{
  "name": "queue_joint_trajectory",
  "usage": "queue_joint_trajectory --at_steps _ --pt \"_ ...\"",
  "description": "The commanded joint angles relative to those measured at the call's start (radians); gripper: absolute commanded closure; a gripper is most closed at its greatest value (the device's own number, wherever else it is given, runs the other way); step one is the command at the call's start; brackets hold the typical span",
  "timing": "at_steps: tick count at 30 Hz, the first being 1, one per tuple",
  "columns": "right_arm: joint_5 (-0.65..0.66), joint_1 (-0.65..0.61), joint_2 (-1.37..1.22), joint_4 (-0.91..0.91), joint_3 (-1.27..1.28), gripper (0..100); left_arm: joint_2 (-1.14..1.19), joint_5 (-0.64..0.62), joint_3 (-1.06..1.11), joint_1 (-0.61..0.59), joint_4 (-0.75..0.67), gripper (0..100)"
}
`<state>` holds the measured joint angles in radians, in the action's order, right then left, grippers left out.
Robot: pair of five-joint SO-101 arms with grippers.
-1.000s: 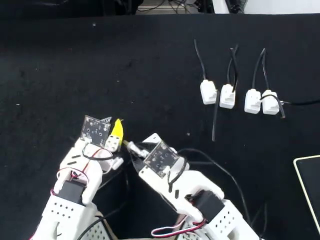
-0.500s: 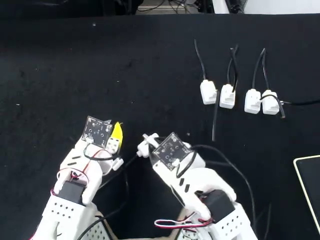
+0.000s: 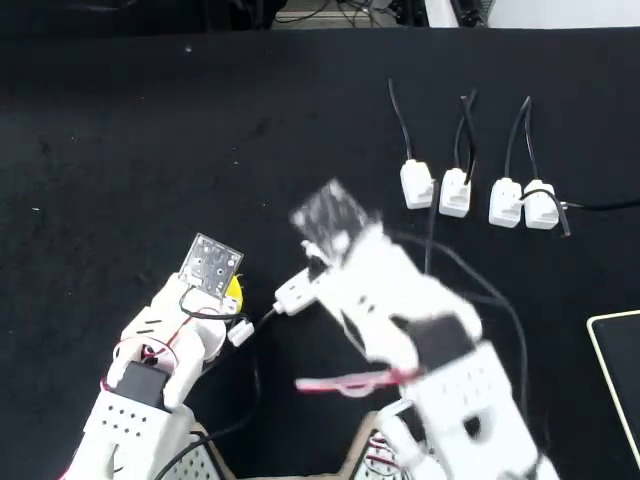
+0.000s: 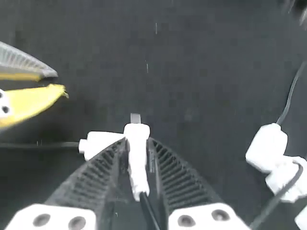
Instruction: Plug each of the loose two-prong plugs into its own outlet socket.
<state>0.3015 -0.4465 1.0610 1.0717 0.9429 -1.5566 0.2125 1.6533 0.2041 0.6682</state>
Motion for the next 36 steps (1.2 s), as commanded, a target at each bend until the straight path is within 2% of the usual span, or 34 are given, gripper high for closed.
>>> queue_joint_trajectory --at_steps 1,8,12,27,36 --pt "0.005 0.069 -0.383 0.209 -0.378 98.7 -0.012 0.012 -0.042 -0.012 -0.017 92" --pt "0.003 0.072 -0.805 0.555 -0.763 98.8 -0.012 0.012 -0.041 -0.012 -0.018 92" --pt "-0.002 0.072 -0.967 0.652 -0.900 98.8 -0.012 0.012 -0.041 -0.012 -0.020 92" --pt "0.009 -0.021 -1.241 0.687 -1.027 98.8 -0.012 0.012 -0.041 -0.012 -0.023 92" --pt "0.114 -0.020 -1.282 0.683 -1.113 98.8 -0.012 0.014 -0.041 -0.012 -0.020 92"
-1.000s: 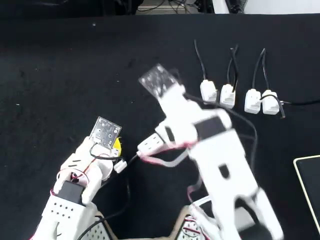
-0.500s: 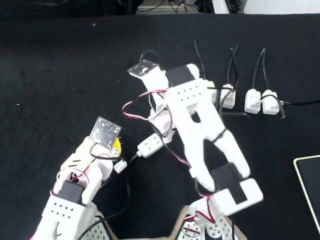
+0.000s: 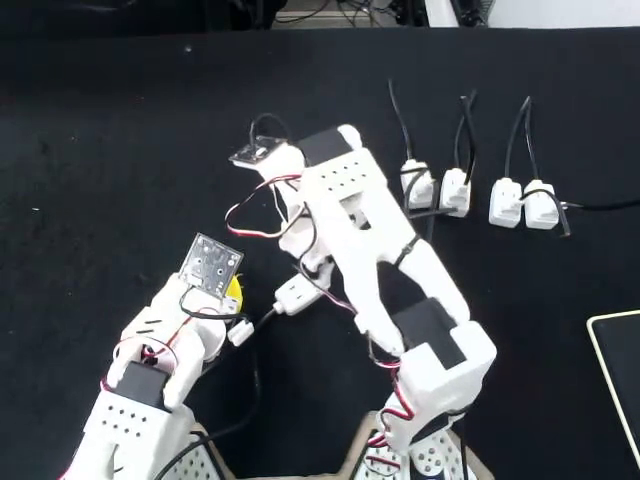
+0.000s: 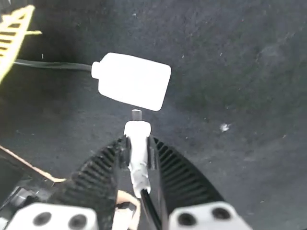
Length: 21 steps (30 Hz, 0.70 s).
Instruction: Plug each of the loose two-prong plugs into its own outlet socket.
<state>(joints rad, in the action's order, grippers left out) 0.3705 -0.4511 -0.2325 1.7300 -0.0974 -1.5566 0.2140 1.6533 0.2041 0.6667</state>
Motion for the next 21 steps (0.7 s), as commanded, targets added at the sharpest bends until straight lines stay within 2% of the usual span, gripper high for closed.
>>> queue_joint_trajectory --at_steps 1,21 --pt "0.055 -0.015 0.012 0.023 -0.074 98.8 -0.012 0.012 -0.041 -0.012 -0.018 92" --pt "0.077 0.029 -0.180 0.029 -0.211 98.8 -0.012 0.015 -0.041 -0.012 -0.017 92"
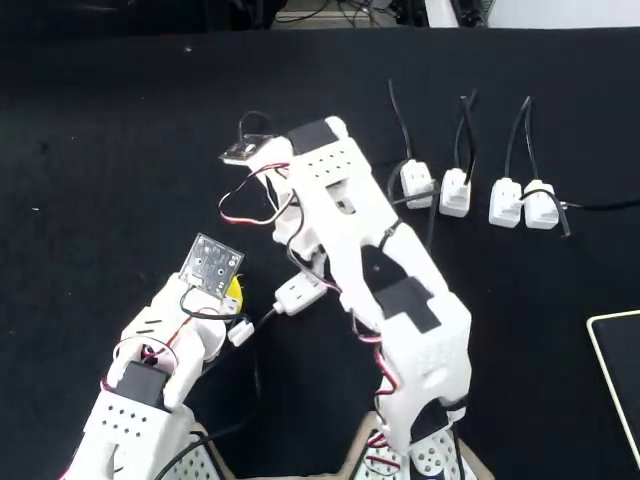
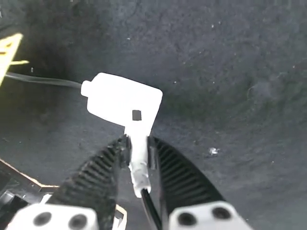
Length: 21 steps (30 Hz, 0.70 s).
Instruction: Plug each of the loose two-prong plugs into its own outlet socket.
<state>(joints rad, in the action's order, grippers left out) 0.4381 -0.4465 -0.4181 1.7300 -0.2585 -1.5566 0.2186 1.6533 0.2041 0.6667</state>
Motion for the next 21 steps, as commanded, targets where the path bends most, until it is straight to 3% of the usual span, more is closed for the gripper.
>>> queue_joint_trajectory --at_steps 1,13,21 --pt "0.009 0.025 0.005 0.029 -0.050 98.8 -0.012 0.011 -0.041 -0.012 -0.017 92" --pt "-0.009 0.077 0.068 0.018 0.008 98.8 -0.012 0.011 -0.041 -0.013 -0.017 92" --pt "-0.017 0.064 0.183 -0.104 0.162 98.8 -0.012 0.011 -0.041 -0.013 -0.020 92"
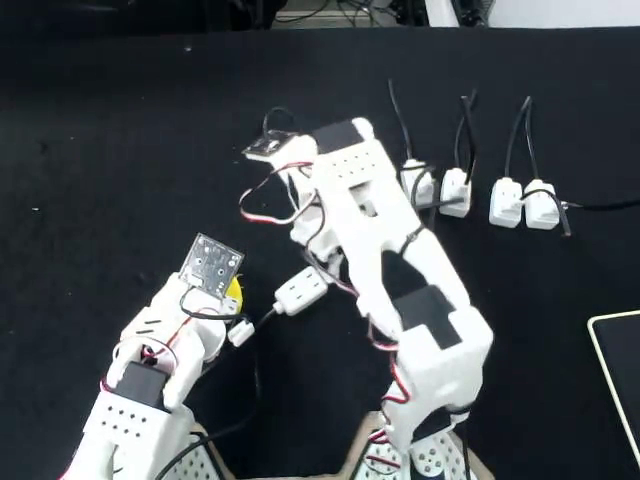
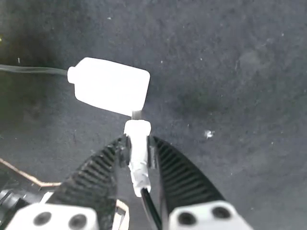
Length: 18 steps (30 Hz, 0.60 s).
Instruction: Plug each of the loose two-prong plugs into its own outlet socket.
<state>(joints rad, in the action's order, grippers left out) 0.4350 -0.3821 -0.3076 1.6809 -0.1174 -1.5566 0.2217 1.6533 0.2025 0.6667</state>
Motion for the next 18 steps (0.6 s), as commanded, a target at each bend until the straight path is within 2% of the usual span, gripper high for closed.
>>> queue_joint_trajectory --at_steps 1,7,15,18 --pt "-0.014 -0.008 0.073 -0.058 0.024 98.8 -0.012 0.008 -0.041 -0.012 -0.020 92" --pt "0.051 -0.060 0.065 -0.075 0.024 98.8 -0.012 0.009 -0.041 -0.012 -0.018 92" --pt "0.071 -0.058 0.064 -0.064 0.038 98.8 -0.012 0.009 -0.041 -0.012 -0.018 92" --pt "0.126 -0.057 0.053 -0.064 0.039 98.8 -0.012 0.009 -0.041 -0.012 -0.018 92"
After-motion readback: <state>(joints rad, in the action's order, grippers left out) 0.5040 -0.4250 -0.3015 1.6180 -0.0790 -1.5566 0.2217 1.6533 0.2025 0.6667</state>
